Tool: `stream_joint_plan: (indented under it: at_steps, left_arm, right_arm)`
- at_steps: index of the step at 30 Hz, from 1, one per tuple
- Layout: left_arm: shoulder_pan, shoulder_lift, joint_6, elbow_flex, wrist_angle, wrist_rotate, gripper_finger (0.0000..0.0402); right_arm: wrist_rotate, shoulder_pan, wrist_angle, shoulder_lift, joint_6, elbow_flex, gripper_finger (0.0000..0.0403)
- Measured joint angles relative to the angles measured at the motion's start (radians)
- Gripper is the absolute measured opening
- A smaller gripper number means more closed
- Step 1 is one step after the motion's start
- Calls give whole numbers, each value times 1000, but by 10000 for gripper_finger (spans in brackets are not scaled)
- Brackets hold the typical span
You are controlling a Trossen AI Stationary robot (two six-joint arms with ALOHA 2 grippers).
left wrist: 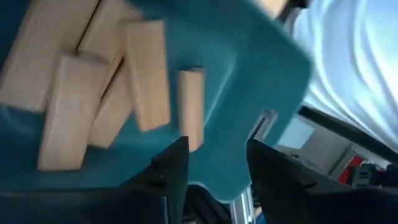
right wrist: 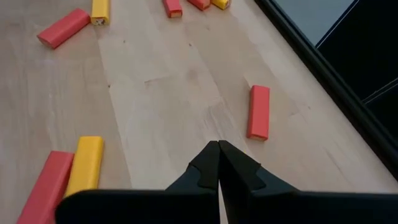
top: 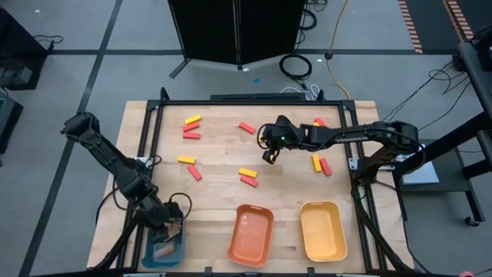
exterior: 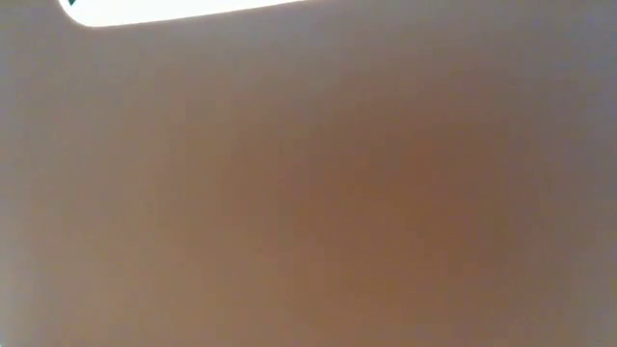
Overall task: Sort blocks
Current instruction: Put the top left orange block into the orange bin
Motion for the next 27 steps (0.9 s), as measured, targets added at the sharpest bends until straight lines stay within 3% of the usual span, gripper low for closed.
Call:
stream_joint_plan:
  at_steps: [2, 6, 13, 20, 24, 27]
  left_arm:
    - [7, 7, 7, 0, -8, 34, 176]
    - [56, -2, 182, 0, -14, 73, 192]
    - [207, -77, 632, 0, -10, -212, 194]
    - [369, -137, 1254, 0, 128, -601, 194]
    - [485, -146, 1451, 0, 298, -629, 194]
    - [570, -152, 1532, -2, 335, -598, 194]
  right_arm:
    - [0, -2, 2, 0, 0, 0, 0]
    - [0, -2, 2, 0, 0, 0, 0]
    - [-27, 14, -39, 0, 28, 0, 0]
    - [-53, 26, -386, -80, 148, 7, 0]
    - [-52, 46, -514, -157, 182, 7, 0]
    - [-56, 47, -499, -226, 106, -4, 0]
